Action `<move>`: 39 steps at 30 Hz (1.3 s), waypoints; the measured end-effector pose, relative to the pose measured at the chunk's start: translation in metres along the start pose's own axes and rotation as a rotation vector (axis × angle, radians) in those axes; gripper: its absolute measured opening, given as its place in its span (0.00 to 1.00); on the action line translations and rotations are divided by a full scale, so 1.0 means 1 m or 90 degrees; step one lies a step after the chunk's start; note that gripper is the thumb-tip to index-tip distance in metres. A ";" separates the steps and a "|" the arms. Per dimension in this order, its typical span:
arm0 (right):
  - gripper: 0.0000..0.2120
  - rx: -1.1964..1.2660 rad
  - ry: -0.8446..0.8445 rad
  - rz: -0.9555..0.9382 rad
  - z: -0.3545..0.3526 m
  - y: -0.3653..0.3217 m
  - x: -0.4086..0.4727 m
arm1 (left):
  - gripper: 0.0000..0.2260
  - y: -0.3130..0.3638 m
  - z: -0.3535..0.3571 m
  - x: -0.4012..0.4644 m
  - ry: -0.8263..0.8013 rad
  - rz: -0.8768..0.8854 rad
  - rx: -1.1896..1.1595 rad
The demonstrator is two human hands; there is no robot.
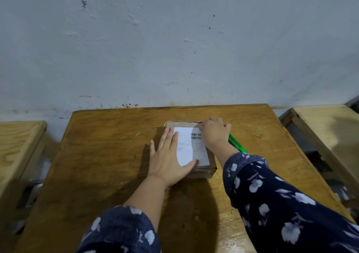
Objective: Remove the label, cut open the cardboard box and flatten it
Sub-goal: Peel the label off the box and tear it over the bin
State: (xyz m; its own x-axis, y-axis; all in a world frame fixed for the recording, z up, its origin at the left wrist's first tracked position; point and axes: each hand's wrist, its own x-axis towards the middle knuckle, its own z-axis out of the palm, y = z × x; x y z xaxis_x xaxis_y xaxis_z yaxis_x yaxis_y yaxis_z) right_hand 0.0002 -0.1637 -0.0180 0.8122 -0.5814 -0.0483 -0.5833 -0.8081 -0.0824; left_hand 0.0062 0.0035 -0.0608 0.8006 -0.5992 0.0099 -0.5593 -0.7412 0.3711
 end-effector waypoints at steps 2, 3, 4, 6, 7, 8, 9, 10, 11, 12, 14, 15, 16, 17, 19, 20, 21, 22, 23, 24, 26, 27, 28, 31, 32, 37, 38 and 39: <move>0.13 -0.056 0.007 -0.020 0.000 -0.003 -0.003 | 0.49 0.000 -0.001 0.000 -0.003 -0.002 0.008; 0.14 -0.064 0.008 -0.027 0.000 -0.004 -0.005 | 0.49 0.001 -0.002 -0.001 -0.007 -0.003 0.012; 0.14 -0.063 0.008 -0.036 0.000 -0.005 -0.007 | 0.50 0.002 -0.003 -0.001 -0.010 -0.005 0.013; 0.15 -0.052 0.014 -0.064 0.000 -0.007 -0.015 | 0.50 0.003 -0.006 -0.001 -0.017 -0.011 0.006; 0.15 -0.039 0.015 -0.077 -0.001 -0.007 -0.019 | 0.50 0.004 -0.006 -0.001 -0.019 -0.015 0.002; 0.14 -0.017 0.011 -0.082 -0.002 -0.006 -0.023 | 0.51 0.004 -0.007 -0.001 -0.020 -0.017 0.001; 0.14 0.015 0.001 -0.074 -0.004 -0.006 -0.027 | 0.51 0.004 -0.007 -0.001 -0.022 -0.017 0.002; 0.12 0.052 -0.012 -0.058 -0.008 -0.006 -0.031 | 0.52 0.004 -0.008 -0.001 -0.024 -0.017 0.003; 0.10 0.086 -0.027 -0.035 -0.012 -0.006 -0.034 | 0.52 0.004 -0.008 -0.001 -0.027 -0.018 0.001; 0.09 0.115 -0.043 -0.014 -0.017 -0.006 -0.036 | 0.52 0.004 -0.007 -0.001 -0.029 -0.018 -0.003; 0.10 0.165 -0.074 0.014 -0.025 -0.008 -0.039 | 0.53 0.004 -0.006 -0.001 -0.024 -0.018 -0.015; 0.09 0.186 -0.082 0.020 -0.027 -0.009 -0.039 | 0.53 0.004 -0.006 -0.001 -0.020 -0.018 -0.023; 0.08 0.206 -0.084 0.023 -0.030 -0.011 -0.040 | 0.53 0.004 -0.006 -0.002 -0.018 -0.018 -0.031; 0.07 0.227 -0.084 0.029 -0.034 -0.012 -0.040 | 0.52 0.004 -0.006 -0.003 -0.016 -0.017 -0.037; 0.05 0.278 -0.085 0.049 -0.040 -0.012 -0.038 | 0.52 0.004 -0.007 -0.004 -0.011 -0.017 -0.045; 0.04 0.301 -0.082 0.058 -0.041 -0.011 -0.036 | 0.51 0.005 -0.008 -0.004 -0.010 -0.016 -0.047; 0.04 0.329 -0.078 0.065 -0.041 -0.009 -0.034 | 0.51 0.005 -0.008 -0.004 -0.010 -0.016 -0.048; 0.04 0.377 -0.075 0.069 -0.040 -0.008 -0.031 | 0.51 0.004 -0.008 -0.004 -0.010 -0.017 -0.048; 0.05 0.445 -0.074 0.072 -0.038 -0.008 -0.030 | 0.51 0.004 -0.008 -0.004 -0.011 -0.017 -0.048; 0.07 0.513 -0.075 0.081 -0.038 -0.008 -0.028 | 0.51 0.004 -0.008 -0.004 -0.013 -0.017 -0.051; 0.13 0.608 -0.091 0.113 -0.039 -0.009 -0.027 | 0.51 0.004 -0.008 -0.003 -0.014 -0.014 -0.058; 0.15 0.625 -0.109 0.125 -0.041 -0.008 -0.027 | 0.51 0.004 -0.008 -0.002 -0.015 -0.013 -0.061; 0.16 0.621 -0.126 0.122 -0.043 -0.007 -0.027 | 0.51 0.004 -0.009 -0.002 -0.015 -0.014 -0.062; 0.14 0.397 -0.128 0.033 -0.042 -0.001 -0.027 | 0.50 0.004 -0.008 -0.002 -0.011 -0.017 -0.058; 0.13 0.289 -0.121 0.000 -0.041 0.002 -0.027 | 0.50 0.003 -0.007 -0.002 -0.008 -0.016 -0.058; 0.15 0.075 -0.045 -0.092 -0.035 0.007 -0.034 | 0.49 0.002 -0.002 -0.002 -0.001 -0.013 -0.051; 0.15 0.070 -0.033 -0.089 -0.036 0.007 -0.035 | 0.50 0.002 -0.003 -0.002 -0.002 -0.014 -0.048; 0.15 0.065 -0.028 -0.083 -0.038 0.006 -0.037 | 0.50 0.002 -0.002 -0.002 -0.003 -0.013 -0.047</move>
State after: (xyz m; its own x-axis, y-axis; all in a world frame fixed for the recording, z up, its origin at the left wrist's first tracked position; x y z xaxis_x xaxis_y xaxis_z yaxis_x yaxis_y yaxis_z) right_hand -0.0335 -0.1509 0.0206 0.8815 -0.4664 -0.0735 -0.4714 -0.8609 -0.1912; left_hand 0.0044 0.0035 -0.0577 0.8107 -0.5855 -0.0022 -0.5254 -0.7290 0.4388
